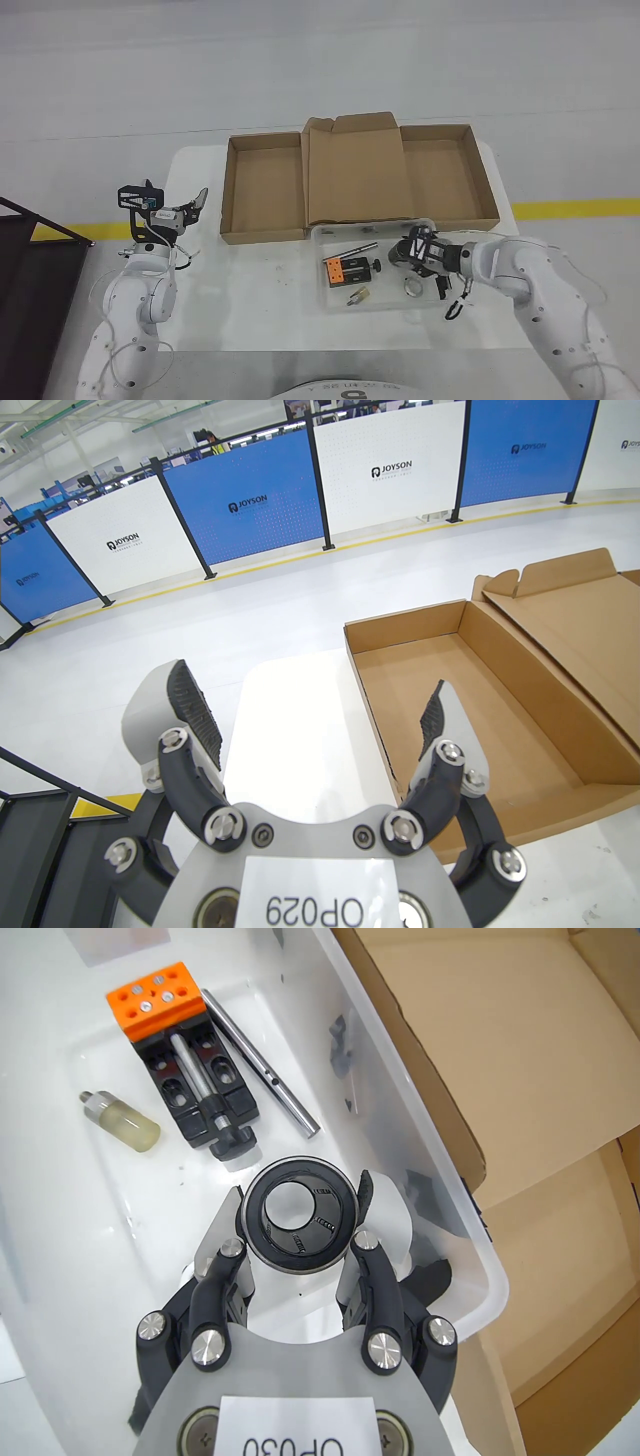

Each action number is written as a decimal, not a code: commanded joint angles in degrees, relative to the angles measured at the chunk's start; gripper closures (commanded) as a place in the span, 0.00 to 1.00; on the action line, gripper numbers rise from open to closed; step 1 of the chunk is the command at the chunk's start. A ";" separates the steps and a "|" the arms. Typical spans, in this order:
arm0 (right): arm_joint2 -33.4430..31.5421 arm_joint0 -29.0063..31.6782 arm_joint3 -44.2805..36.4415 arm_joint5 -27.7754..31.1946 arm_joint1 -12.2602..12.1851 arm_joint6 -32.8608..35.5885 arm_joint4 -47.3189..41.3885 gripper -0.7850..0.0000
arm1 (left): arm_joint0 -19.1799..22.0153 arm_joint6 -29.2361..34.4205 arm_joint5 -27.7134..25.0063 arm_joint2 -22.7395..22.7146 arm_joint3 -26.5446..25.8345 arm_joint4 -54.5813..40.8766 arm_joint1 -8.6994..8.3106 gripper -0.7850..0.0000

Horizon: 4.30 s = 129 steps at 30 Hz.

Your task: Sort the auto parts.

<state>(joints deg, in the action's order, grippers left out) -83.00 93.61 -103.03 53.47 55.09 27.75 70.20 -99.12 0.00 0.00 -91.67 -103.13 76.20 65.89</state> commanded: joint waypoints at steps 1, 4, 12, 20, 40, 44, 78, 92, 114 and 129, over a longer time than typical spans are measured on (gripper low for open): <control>-1.52 0.80 0.05 1.53 -0.27 -1.89 -0.88 1.00 | 0.00 0.00 0.00 0.00 0.00 0.00 0.00 0.00; -3.14 1.91 0.01 3.29 -0.58 -4.59 -1.94 1.00 | 0.00 0.00 0.00 0.00 0.00 0.00 0.00 0.00; -5.80 3.73 1.43 4.53 -2.27 -16.28 -13.10 1.00 | 0.00 0.00 0.00 0.00 0.00 0.00 0.00 0.00; -7.11 -1.29 10.10 4.53 -5.91 -17.25 -31.05 1.00 | 0.00 0.00 0.00 0.00 0.00 0.00 0.00 0.00; 7.43 -27.89 37.56 -26.98 -4.02 -2.65 -25.90 1.00 | 0.00 0.00 0.00 0.00 0.00 0.00 0.00 0.00; 10.66 -30.26 40.12 -29.85 -3.07 -2.84 -23.02 1.00 | 0.00 0.00 0.00 0.00 0.00 0.00 0.00 0.00; -7.18 -8.45 22.55 4.53 -6.09 -20.41 -32.43 0.00 | 0.00 0.00 0.00 0.00 0.00 0.00 0.00 0.00; -7.36 -2.93 14.12 4.53 -6.91 -22.91 -27.42 0.00 | 0.00 0.00 0.00 0.00 0.00 0.00 0.00 0.00; 4.57 0.69 -6.75 -1.05 -7.42 -25.43 22.49 0.30 | 0.00 0.00 0.00 0.00 0.00 0.00 0.00 0.00; 14.12 -5.02 -6.08 -3.24 -5.83 -14.14 24.69 0.39 | 0.00 0.00 0.00 0.00 0.00 0.00 0.00 0.00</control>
<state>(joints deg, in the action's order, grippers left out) -69.36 89.07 -109.28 50.13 49.16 13.16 95.15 -99.12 0.00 0.00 -91.67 -103.13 76.20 65.89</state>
